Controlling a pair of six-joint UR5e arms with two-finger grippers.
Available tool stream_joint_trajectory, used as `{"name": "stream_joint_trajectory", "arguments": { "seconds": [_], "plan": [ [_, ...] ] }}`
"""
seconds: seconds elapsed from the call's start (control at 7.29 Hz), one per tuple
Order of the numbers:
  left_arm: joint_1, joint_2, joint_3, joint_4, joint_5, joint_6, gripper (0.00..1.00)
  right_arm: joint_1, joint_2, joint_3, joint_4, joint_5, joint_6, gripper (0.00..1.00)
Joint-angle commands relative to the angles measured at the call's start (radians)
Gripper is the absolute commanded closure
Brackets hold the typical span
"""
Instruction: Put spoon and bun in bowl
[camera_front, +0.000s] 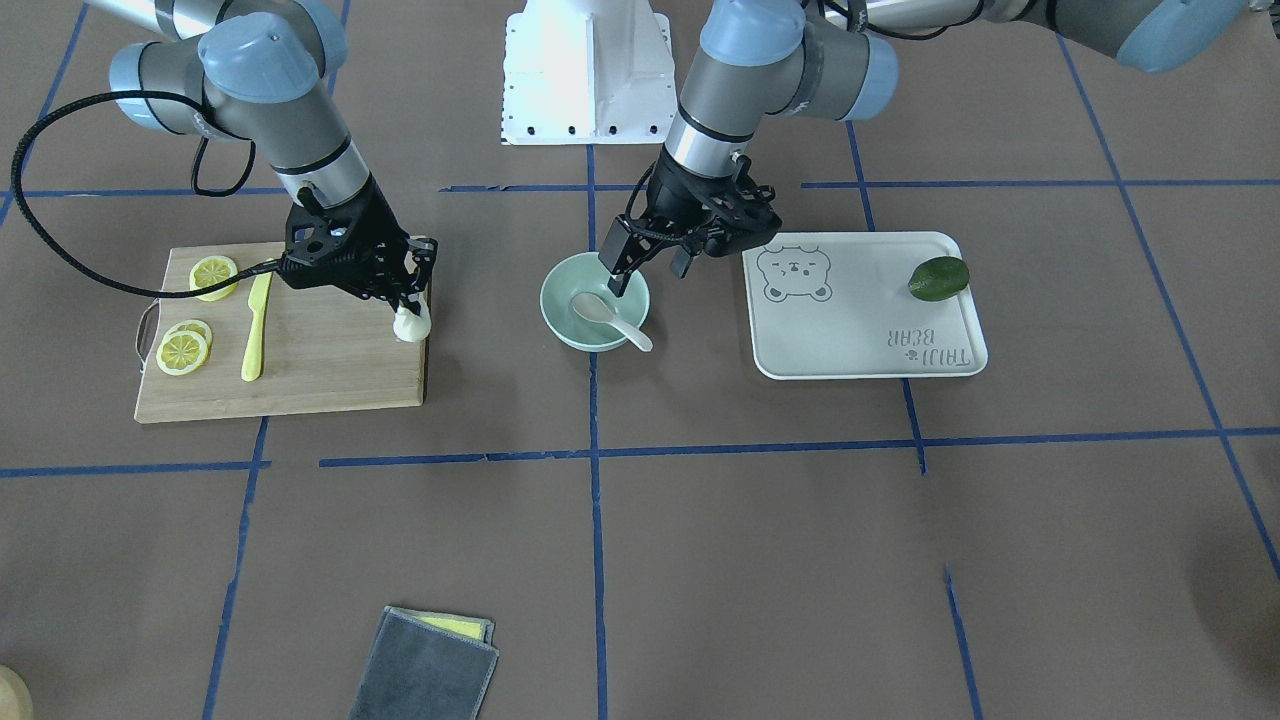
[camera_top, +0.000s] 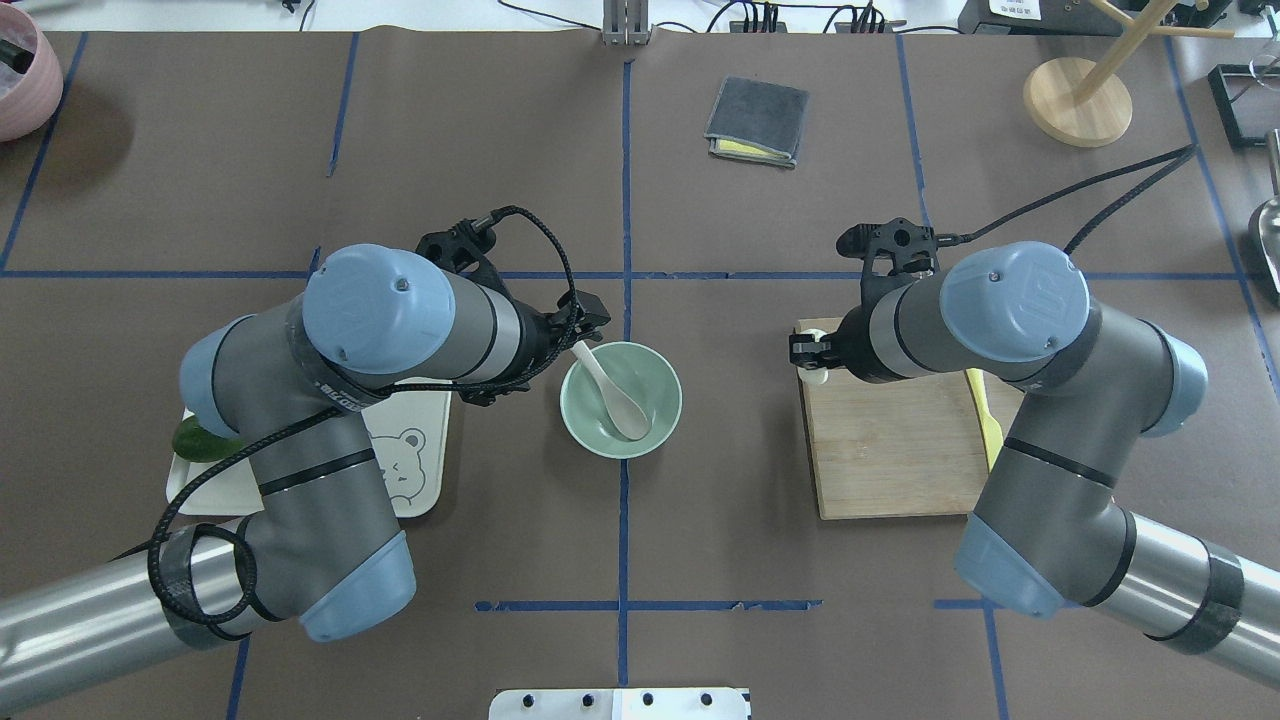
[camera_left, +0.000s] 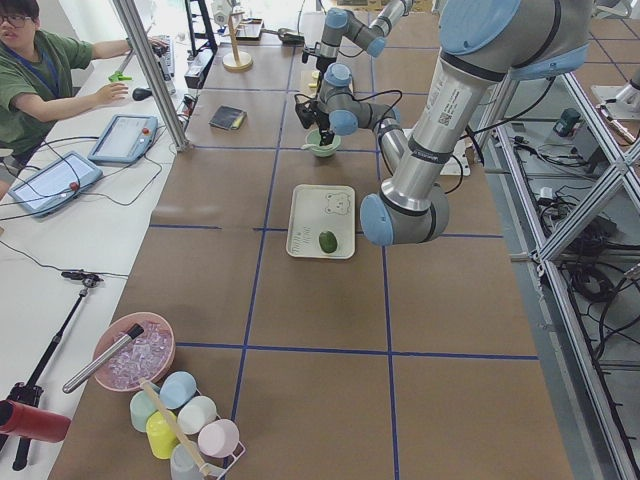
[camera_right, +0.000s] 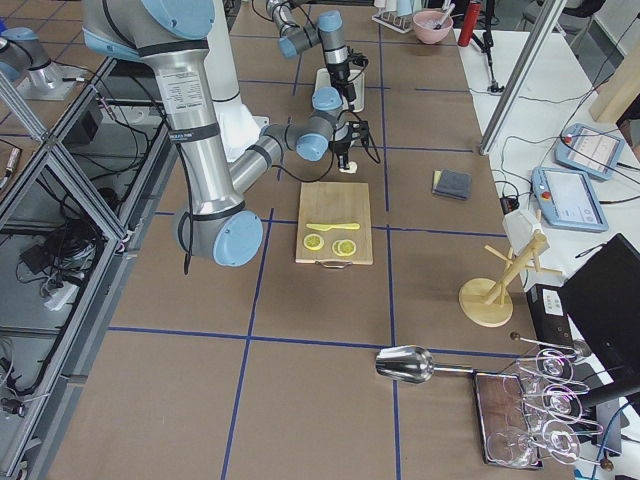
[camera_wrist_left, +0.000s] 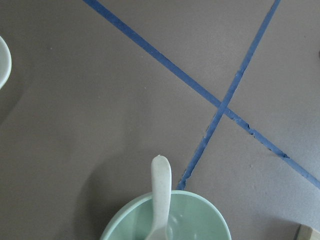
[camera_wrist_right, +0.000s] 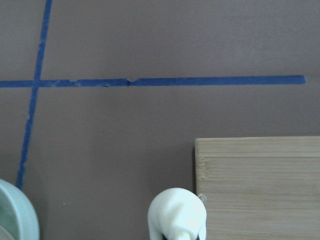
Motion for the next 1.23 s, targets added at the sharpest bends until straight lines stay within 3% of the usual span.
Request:
{"name": "stream_joint_trajectory", "arguments": {
  "seconds": [0.0,0.27,0.55,0.82,0.96,1.1],
  "plan": [
    [-0.061,0.025,-0.080,0.128,-0.003,0.207,0.00,-0.004,0.147,-0.009,-0.119,-0.001,0.003,1.00],
    [-0.145,0.095,-0.115,0.130,-0.093,0.343,0.00,-0.011,0.256,-0.062,-0.118,-0.002,0.079,1.00],
    [-0.224,0.202,-0.169,0.130,-0.109,0.509,0.00,-0.065,0.360,-0.164,-0.113,-0.017,0.120,1.00],
    [-0.291,0.291,-0.199,0.128,-0.113,0.687,0.00,-0.124,0.380,-0.198,-0.112,-0.072,0.130,1.00],
    [-0.346,0.327,-0.207,0.128,-0.134,0.779,0.00,-0.132,0.382,-0.202,-0.112,-0.079,0.131,0.77],
    [-0.381,0.359,-0.207,0.127,-0.180,0.868,0.00,-0.140,0.379,-0.202,-0.115,-0.080,0.131,0.07]
  ]
}}
